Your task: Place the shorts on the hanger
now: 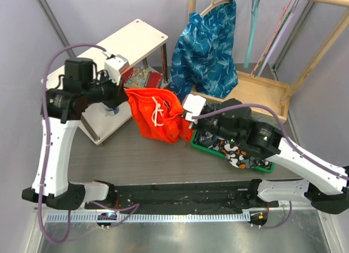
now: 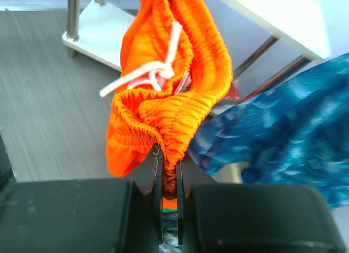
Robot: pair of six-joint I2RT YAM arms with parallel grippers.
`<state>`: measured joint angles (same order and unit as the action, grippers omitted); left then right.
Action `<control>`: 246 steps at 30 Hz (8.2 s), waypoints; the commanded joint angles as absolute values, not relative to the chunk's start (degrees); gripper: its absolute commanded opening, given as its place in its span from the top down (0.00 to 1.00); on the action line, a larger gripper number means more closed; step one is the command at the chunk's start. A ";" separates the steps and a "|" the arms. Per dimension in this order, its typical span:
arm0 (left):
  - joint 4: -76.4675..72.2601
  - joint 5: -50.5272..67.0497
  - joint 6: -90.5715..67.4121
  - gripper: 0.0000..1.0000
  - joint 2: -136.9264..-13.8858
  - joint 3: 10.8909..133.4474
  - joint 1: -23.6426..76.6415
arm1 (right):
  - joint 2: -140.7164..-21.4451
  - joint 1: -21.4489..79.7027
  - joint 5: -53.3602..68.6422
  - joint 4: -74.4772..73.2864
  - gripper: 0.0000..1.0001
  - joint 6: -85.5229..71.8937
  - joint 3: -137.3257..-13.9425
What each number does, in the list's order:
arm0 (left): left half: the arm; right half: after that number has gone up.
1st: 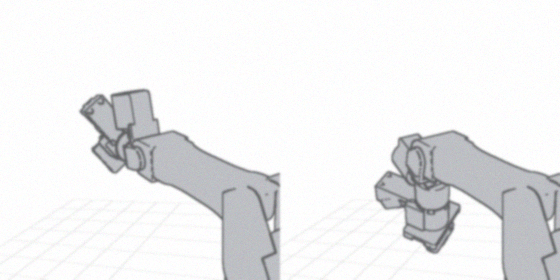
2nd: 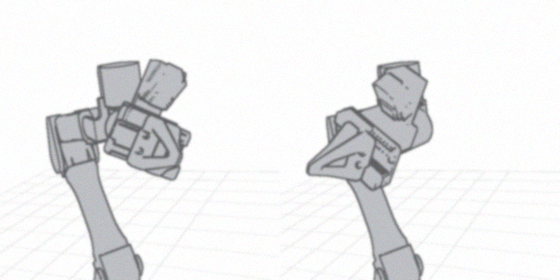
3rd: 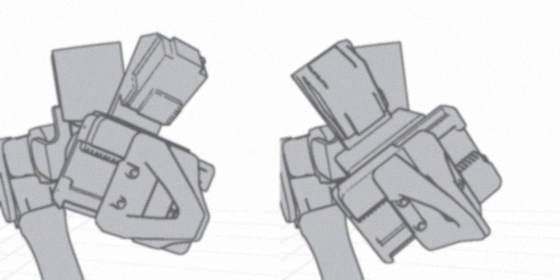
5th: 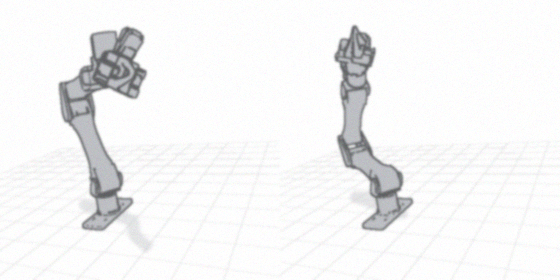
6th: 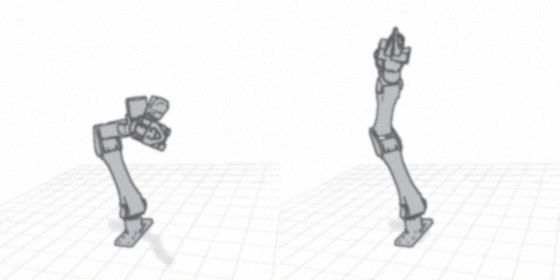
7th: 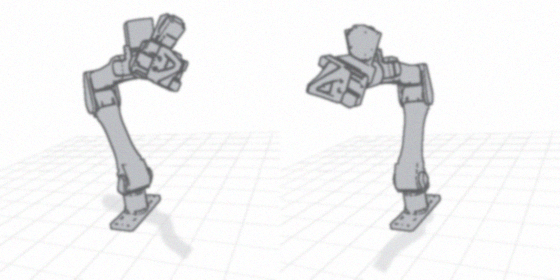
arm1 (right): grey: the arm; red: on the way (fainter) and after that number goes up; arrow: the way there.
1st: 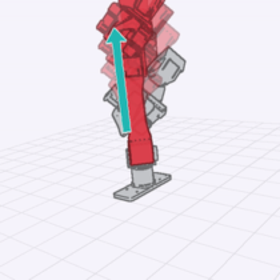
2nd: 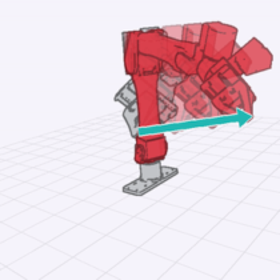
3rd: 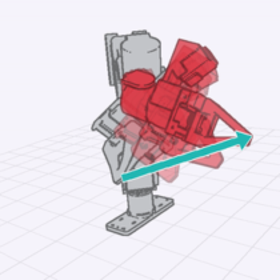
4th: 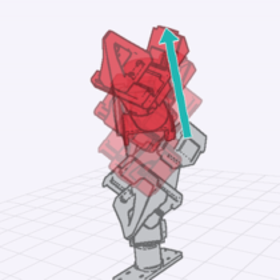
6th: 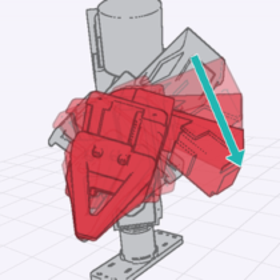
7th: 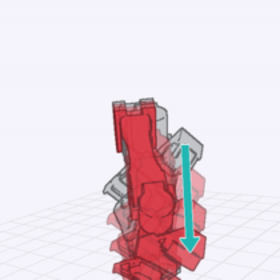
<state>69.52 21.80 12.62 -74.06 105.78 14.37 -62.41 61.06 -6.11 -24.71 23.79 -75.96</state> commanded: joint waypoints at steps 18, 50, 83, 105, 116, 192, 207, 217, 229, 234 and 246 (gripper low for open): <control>75.86 29.09 21.35 1.00 -66.63 107.18 14.33 | -58.46 60.47 -12.48 -40.36 0.99 32.16 -85.56; 56.26 20.31 31.04 0.91 -79.10 53.96 29.44 | -71.54 41.05 23.12 -45.89 0.52 40.88 -48.51; 55.20 25.05 12.83 0.02 -61.17 85.25 28.48 | -69.08 28.57 -12.56 -30.24 0.14 -16.60 -106.68; 53.17 26.81 12.22 0.01 -58.01 83.58 28.39 | -90.60 16.52 -15.47 -7.82 0.23 -41.39 -111.53; 53.44 23.91 13.36 0.01 -57.48 82.62 28.48 | -100.02 15.21 -16.44 -8.18 0.42 -47.10 -116.98; 46.51 45.61 49.13 0.09 -48.69 64.43 26.37 | -45.52 30.32 73.92 -28.39 0.99 -18.19 -39.29; 42.53 46.49 42.36 0.51 -54.58 52.91 35.42 | -52.47 38.49 76.99 -23.64 0.98 -23.47 -41.74; 50.97 39.47 34.63 1.00 -50.54 55.10 35.51 | -56.07 36.83 60.17 -34.28 0.00 -16.55 -49.81; 50.36 28.83 34.54 1.00 -47.19 57.13 35.51 | -68.20 36.56 38.48 -43.87 0.00 -1.66 -76.64; 50.01 28.83 35.24 1.00 -48.69 58.01 35.51 | -74.08 37.18 41.48 -40.35 0.00 -3.43 -80.76; 46.67 29.09 34.98 1.00 -49.40 57.31 35.60 | -83.49 43.24 47.10 -35.42 0.63 -4.92 -83.32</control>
<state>50.02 28.03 34.92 -50.13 56.03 35.40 -83.35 42.44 44.14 -38.89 -4.86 -81.36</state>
